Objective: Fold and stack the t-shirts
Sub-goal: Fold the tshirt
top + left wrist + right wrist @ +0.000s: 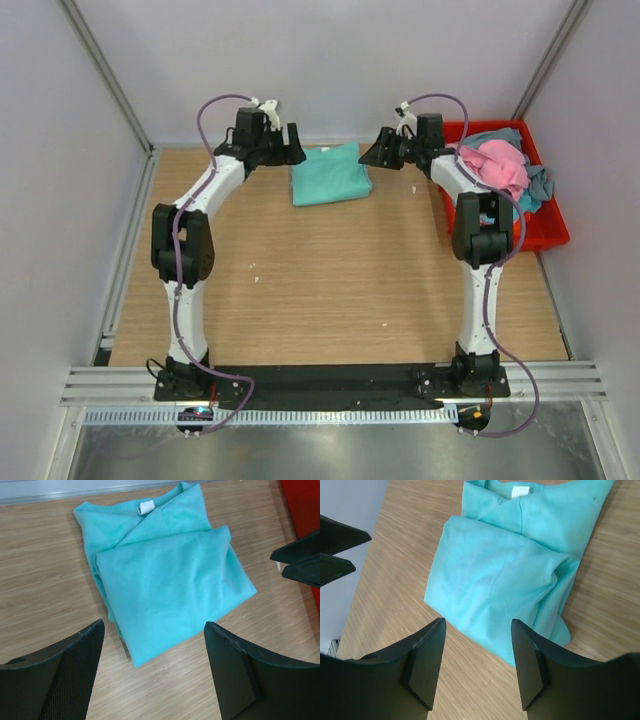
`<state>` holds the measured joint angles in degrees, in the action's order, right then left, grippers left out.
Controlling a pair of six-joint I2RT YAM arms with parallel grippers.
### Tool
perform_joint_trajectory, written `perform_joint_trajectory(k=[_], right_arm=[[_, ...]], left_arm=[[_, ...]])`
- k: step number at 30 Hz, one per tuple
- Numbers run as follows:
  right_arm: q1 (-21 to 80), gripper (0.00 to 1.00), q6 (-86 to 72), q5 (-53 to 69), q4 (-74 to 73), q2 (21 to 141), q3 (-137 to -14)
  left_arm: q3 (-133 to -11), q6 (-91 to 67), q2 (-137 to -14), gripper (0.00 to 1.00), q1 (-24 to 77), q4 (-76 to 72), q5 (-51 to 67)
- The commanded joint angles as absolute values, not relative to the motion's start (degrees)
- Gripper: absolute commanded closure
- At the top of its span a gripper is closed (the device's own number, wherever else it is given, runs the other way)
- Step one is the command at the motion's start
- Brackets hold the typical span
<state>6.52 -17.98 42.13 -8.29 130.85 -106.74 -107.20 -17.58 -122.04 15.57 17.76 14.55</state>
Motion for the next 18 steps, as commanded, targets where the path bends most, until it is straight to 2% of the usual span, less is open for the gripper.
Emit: perform_joint_trajectory(k=[1,6,18], right_arm=[[6.68,0.39,-20.03,43.68,-1.68,130.6,-107.75],[6.86,0.39,-22.85,45.0,-0.97,134.82,-111.0],[6.77,0.39,-19.69,45.09,-3.78,139.75,-114.17]], left_arm=[[-107.04,-18.54,-123.21,0.19,15.29,13.27,20.29],[-112.76,-18.64,-129.28,0.19,15.12,16.25,20.39],[-116.37,-23.38,-137.72,0.2,12.75,16.17,24.0]])
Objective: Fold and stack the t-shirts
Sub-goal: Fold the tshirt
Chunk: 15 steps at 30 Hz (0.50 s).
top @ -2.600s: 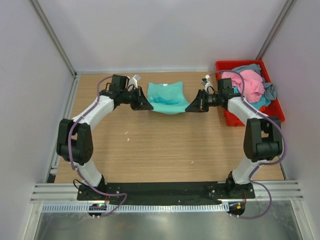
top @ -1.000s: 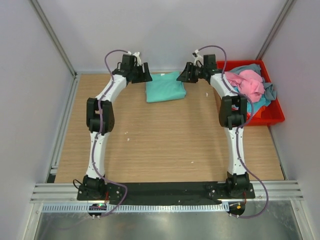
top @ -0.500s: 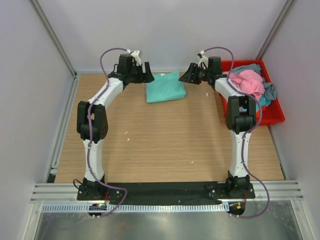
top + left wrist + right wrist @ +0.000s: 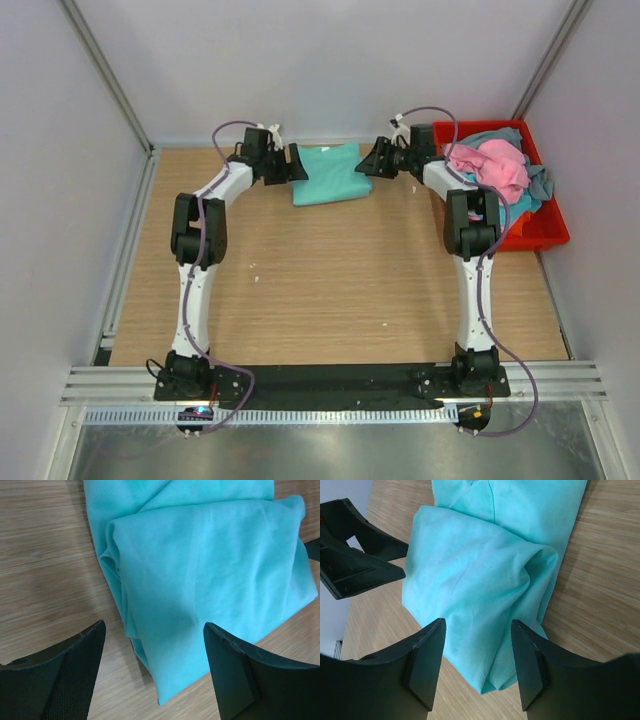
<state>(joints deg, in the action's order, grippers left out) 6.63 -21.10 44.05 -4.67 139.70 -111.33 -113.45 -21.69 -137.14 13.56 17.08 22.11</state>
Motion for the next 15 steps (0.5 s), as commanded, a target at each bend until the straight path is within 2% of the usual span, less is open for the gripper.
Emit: perform_joint_trajectory(k=[1,12,15], right_arm=[[6.68,0.39,-19.43,45.17,-4.13,140.01,-114.26],[7.29,0.39,-18.55,42.46,-7.73,144.93,-118.12],[7.65,0.39,-18.54,41.92,-9.4,145.37,-118.92]], left_arm=[[-116.72,-23.55,-138.59,0.2,12.57,16.26,24.08],[-120.41,-34.87,-145.8,0.18,10.02,11.43,32.86],[-120.85,-37.17,-148.44,0.21,9.93,9.5,35.41]])
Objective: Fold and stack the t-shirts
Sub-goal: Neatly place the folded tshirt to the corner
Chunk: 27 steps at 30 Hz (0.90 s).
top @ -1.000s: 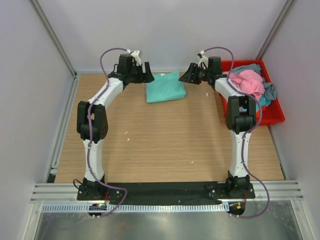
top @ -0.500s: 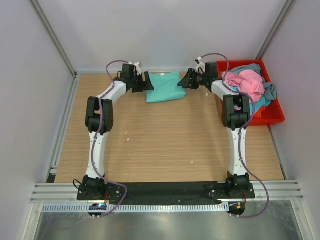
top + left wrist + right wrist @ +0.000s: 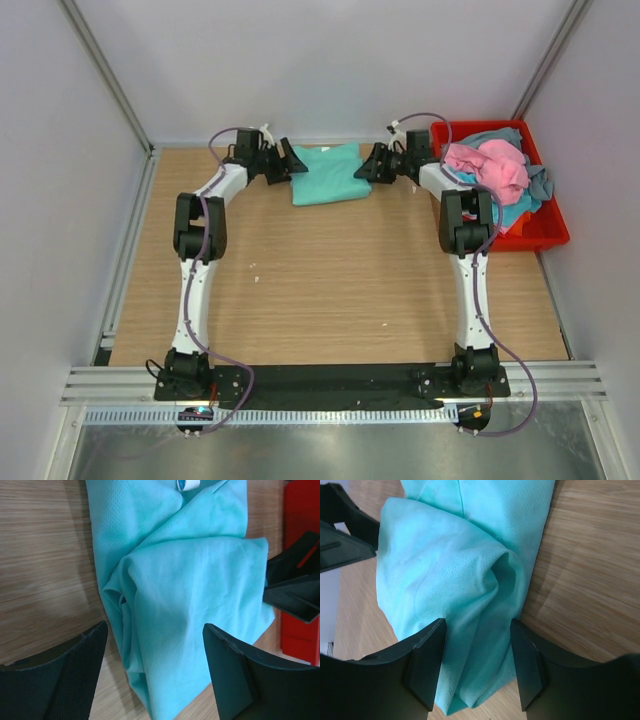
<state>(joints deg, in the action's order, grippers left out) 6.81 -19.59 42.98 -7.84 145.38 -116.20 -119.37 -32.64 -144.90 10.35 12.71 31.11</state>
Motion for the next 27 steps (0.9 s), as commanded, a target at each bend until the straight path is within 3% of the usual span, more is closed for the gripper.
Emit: perform_joint_trajectory(k=[1,4,6,7,14,16,23,27], right_arm=[[7.82,0.39,-18.46,41.4,-9.58,145.55,-119.0],[8.09,0.39,-18.54,41.4,-10.11,145.81,-118.92],[8.35,0.4,-18.46,41.31,-10.11,145.9,-118.92],[8.35,0.4,-18.54,41.4,-10.19,145.99,-118.83],[8.7,0.4,-18.54,41.84,-10.46,144.5,-116.46],[8.61,0.4,-18.46,42.27,-10.46,142.83,-113.23],[8.44,0.41,-12.23,41.14,-9.05,125.54,-94.5],[8.35,0.4,-7.04,38.15,-11.86,114.89,-87.29]], left_arm=[[-121.2,-38.4,-148.97,0.22,9.84,9.23,36.12],[-121.03,-40.51,-150.47,0.3,9.84,7.74,37.26],[-120.85,-41.48,-150.91,0.41,9.84,6.51,38.84],[-120.41,-42.35,-151.0,0.53,9.84,5.29,39.72],[-117.16,-44.56,-149.77,0.95,9.93,2.81,42.97],[-115.94,-44.65,-148.63,1.0,9.76,2.99,43.59],[-111.63,-42.56,-143.63,1.0,9.76,8.51,50.36],[-102.17,-34.22,-137.48,1.0,9.84,16.07,50.36]])
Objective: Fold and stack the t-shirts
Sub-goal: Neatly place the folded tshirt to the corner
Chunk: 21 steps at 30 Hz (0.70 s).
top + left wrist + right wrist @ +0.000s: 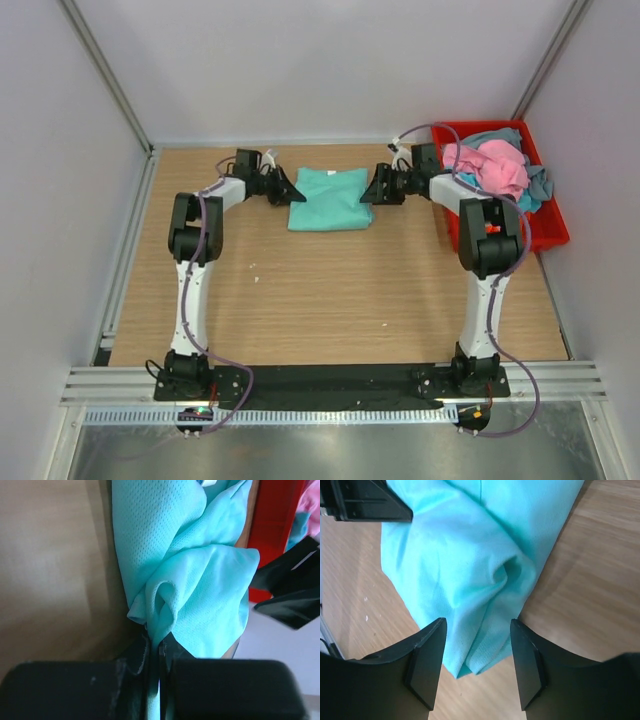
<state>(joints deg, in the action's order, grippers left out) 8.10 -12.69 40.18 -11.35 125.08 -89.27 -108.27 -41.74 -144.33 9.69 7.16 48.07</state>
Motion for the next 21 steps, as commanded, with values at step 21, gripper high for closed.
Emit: perform_joint_trajectory(k=[21], right_arm=[[8.53,0.4,2.55,33.67,-20.56,82.27,-70.05]], left_arm=[[-82.69,-0.45,-108.63,1.0,-5.52,46.84,22.95]])
